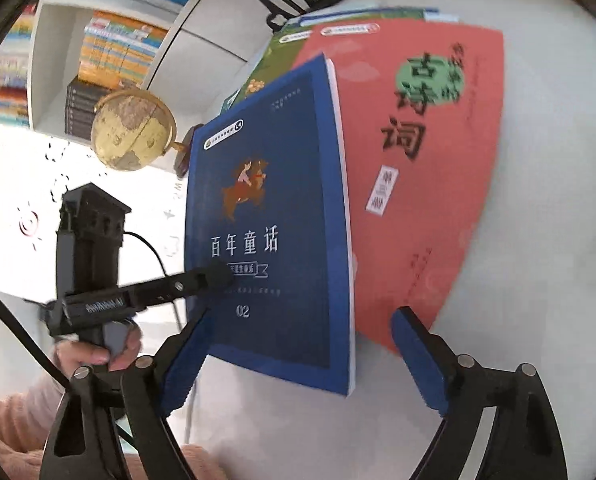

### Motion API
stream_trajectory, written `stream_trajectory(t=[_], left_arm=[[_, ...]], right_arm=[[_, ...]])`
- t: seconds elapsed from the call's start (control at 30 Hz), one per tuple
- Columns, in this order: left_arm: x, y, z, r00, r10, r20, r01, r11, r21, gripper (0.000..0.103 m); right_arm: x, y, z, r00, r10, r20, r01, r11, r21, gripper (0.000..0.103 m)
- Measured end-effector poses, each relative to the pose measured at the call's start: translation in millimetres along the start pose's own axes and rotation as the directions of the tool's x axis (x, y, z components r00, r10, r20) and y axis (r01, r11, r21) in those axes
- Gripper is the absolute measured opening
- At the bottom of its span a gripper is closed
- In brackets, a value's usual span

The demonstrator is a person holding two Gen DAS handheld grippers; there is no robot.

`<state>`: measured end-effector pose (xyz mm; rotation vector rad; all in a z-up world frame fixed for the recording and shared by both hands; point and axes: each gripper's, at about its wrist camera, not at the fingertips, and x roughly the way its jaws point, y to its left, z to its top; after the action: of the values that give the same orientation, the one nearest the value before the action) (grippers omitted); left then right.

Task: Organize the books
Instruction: 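Grasp the blue book's edge with the left tool and lift it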

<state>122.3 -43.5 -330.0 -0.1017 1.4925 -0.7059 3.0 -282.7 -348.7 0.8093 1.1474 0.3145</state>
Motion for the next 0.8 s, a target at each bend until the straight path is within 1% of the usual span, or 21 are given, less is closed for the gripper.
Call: stream_trajectory(t=[0.03, 0.1, 0.13, 0.17, 0.2, 0.23, 0.27, 0.3, 0.33, 0.43, 0.47, 0.5, 0.53, 0.57, 0.6, 0.63, 0.67, 0.7, 0.73, 0.77, 0.8], left_arm=[[3.7, -3.3, 3.2, 1.000, -0.005, -0.005, 0.005, 1.000, -0.009, 0.056], [-0.1, 1.0, -0.7, 0.999, -0.029, -0.013, 0.029, 0.999, -0.020, 0.055], [-0.7, 1.2, -2.2, 0.999, -0.033, -0.010, 0.033, 0.999, -0.017, 0.048], [-3.0, 1.1, -4.7, 1.000, -0.028, 0.002, 0.028, 0.999, -0.019, 0.045], [-5.4, 1.8, -4.9, 0.999, -0.034, 0.016, 0.034, 0.999, -0.033, 0.038], [-10.7, 4.9, -6.7, 0.997, -0.064, 0.032, 0.066, 0.995, -0.070, 0.025], [-14.6, 9.3, -7.7, 0.995, -0.088, 0.041, 0.091, 0.991, -0.098, 0.020], [-17.8, 13.0, -9.6, 0.993, -0.111, 0.044, 0.116, 0.985, -0.130, 0.019], [-19.1, 14.9, -11.5, 0.992, -0.117, 0.040, 0.122, 0.982, -0.145, 0.018], [-17.9, 12.6, -17.6, 0.996, -0.078, 0.034, 0.082, 0.989, -0.126, 0.018], [-17.5, 15.2, -17.9, 0.997, -0.071, 0.029, 0.074, 0.988, -0.134, 0.018], [-17.6, 19.6, -18.4, 0.997, -0.066, 0.034, 0.070, 0.985, -0.157, 0.018], [-18.7, 21.8, -20.0, 0.997, -0.059, 0.043, 0.066, 0.983, -0.171, 0.019], [-19.2, 23.8, -19.5, 0.998, -0.038, 0.057, 0.048, 0.982, -0.182, 0.020], [-21.9, 28.3, -19.1, 0.998, -0.016, 0.067, 0.028, 0.980, -0.197, 0.025], [-24.0, 31.9, -18.9, 0.998, -0.023, 0.063, 0.036, 0.977, -0.208, 0.025], [-23.9, 39.1, -20.1, 0.998, -0.035, 0.050, 0.045, 0.975, -0.219, 0.026], [-24.5, 42.0, -21.4, 0.999, -0.027, 0.047, 0.037, 0.974, -0.225, 0.029], [-26.3, 44.9, -23.4, 0.998, -0.024, 0.054, 0.036, 0.972, -0.233, 0.029], [-27.4, 46.8, -24.6, 0.998, -0.028, 0.058, 0.041, 0.970, -0.239, 0.029], [-28.9, 49.8, -26.3, 0.998, -0.028, 0.058, 0.042, 0.967, -0.253, 0.029]], right_arm=[[0.1, -0.7, -0.4, 1.000, 0.008, -0.005, -0.008, 1.000, 0.013, 0.086], [2.3, -3.1, -1.5, 0.999, 0.042, -0.022, -0.041, 0.998, 0.042, 0.086], [3.3, -3.8, -1.8, 0.998, 0.053, -0.029, -0.052, 0.997, 0.049, 0.085], [5.3, -4.2, -1.6, 0.996, 0.073, -0.045, -0.071, 0.996, 0.058, 0.083], [8.7, -4.0, -1.1, 0.993, 0.096, -0.063, -0.091, 0.993, 0.071, 0.081], [11.3, -6.8, -2.4, 0.991, 0.102, -0.081, -0.095, 0.991, 0.090, 0.080], [15.7, -8.6, -5.1, 0.989, 0.104, -0.105, -0.094, 0.990, 0.103, 0.079], [16.7, -6.7, -6.0, 0.989, 0.108, -0.099, -0.097, 0.990, 0.102, 0.079], [15.9, -6.9, -7.5, 0.990, 0.111, -0.092, -0.102, 0.990, 0.099, 0.077], [15.2, -10.9, -6.8, 0.987, 0.136, -0.083, -0.125, 0.984, 0.127, 0.075], [16.1, -10.4, -6.0, 0.987, 0.140, -0.082, -0.129, 0.984, 0.125, 0.075], [17.9, -7.7, -4.6, 0.987, 0.138, -0.084, -0.129, 0.986, 0.107, 0.075], [20.6, -3.0, -2.5, 0.986, 0.135, -0.097, -0.129, 0.989, 0.072, 0.073], [22.6, -1.4, -1.9, 0.984, 0.139, -0.114, -0.134, 0.990, 0.048, 0.070], [25.2, 0.5, -2.0, 0.979, 0.159, -0.131, -0.157, 0.987, 0.027, 0.059], [26.3, 0.7, -2.9, 0.970, 0.198, -0.143, -0.198, 0.980, 0.017, 0.033], [27.6, 2.1, -4.1, 0.956, 0.252, -0.153, -0.252, 0.968, 0.018, 0.022], [29.4, 4.9, -4.1, 0.946, 0.284, -0.158, -0.284, 0.959, 0.018, 0.018], [31.4, 8.3, -2.9, 0.950, 0.271, -0.157, -0.274, 0.962, 0.002, 0.018], [36.7, 13.1, 0.2, 0.958, 0.239, -0.161, -0.247, 0.969, -0.030, 0.018], [42.5, 15.0, 2.7, 0.958, 0.231, -0.172, -0.239, 0.970, -0.031, 0.018]])
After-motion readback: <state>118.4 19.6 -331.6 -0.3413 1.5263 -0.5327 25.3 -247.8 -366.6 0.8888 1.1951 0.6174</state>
